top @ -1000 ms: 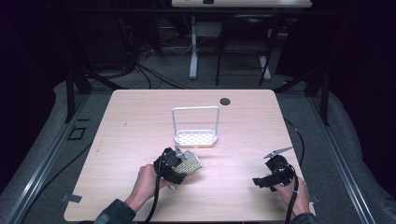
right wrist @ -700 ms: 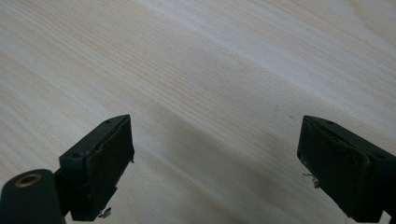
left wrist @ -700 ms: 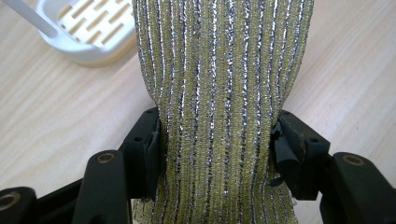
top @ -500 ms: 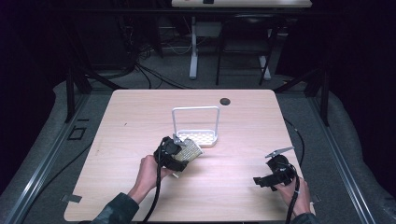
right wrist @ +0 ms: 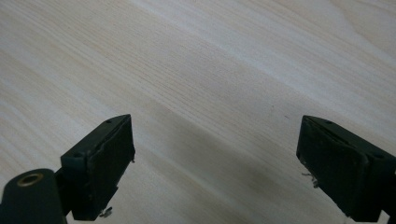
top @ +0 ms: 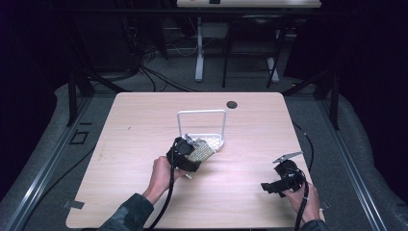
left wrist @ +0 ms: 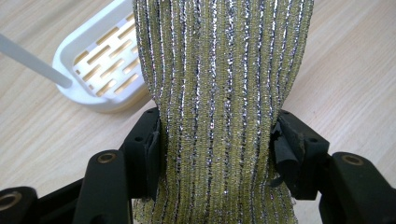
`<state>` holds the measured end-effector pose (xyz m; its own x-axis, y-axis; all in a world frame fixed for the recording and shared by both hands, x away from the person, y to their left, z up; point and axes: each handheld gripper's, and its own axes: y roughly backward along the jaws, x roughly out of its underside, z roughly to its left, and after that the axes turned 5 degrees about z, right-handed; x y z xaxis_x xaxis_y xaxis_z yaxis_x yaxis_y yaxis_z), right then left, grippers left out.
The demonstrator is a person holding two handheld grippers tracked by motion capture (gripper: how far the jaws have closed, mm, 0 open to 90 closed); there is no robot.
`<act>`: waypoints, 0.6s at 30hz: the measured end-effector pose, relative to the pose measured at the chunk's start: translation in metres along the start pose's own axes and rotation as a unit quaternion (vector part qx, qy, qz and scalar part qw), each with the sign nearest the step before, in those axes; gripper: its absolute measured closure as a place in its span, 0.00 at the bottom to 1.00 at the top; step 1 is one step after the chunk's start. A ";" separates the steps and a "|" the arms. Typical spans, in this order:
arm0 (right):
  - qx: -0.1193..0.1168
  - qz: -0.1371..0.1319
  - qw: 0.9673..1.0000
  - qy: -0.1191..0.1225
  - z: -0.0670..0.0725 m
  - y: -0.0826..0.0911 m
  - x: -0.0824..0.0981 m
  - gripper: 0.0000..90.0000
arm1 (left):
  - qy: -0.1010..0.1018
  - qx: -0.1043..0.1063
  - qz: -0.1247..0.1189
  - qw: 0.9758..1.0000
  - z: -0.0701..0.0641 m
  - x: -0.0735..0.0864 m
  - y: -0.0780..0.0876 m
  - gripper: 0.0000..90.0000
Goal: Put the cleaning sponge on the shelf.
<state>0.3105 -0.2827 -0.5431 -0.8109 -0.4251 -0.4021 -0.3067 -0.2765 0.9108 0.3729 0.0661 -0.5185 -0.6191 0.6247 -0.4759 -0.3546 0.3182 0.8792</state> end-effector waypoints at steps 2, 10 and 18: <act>0.001 -0.001 1.000 0.002 0.000 0.000 0.000 0.12 | 0.004 0.000 -0.001 1.000 0.000 0.000 -0.001 0.45; -0.001 -0.002 1.000 -0.003 0.001 0.001 0.000 0.12 | 0.020 -0.007 -0.011 1.000 -0.002 -0.004 -0.003 0.45; -0.004 0.000 1.000 0.001 0.001 -0.001 -0.001 0.12 | 0.038 -0.024 -0.025 0.999 -0.004 -0.012 -0.009 0.46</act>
<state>0.3111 -0.2814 -0.5437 -0.8095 -0.4277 -0.4023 -0.3026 -0.2834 0.9100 0.3807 0.0532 -0.5211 -0.6498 0.5526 -0.5219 -0.4193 0.3122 0.8525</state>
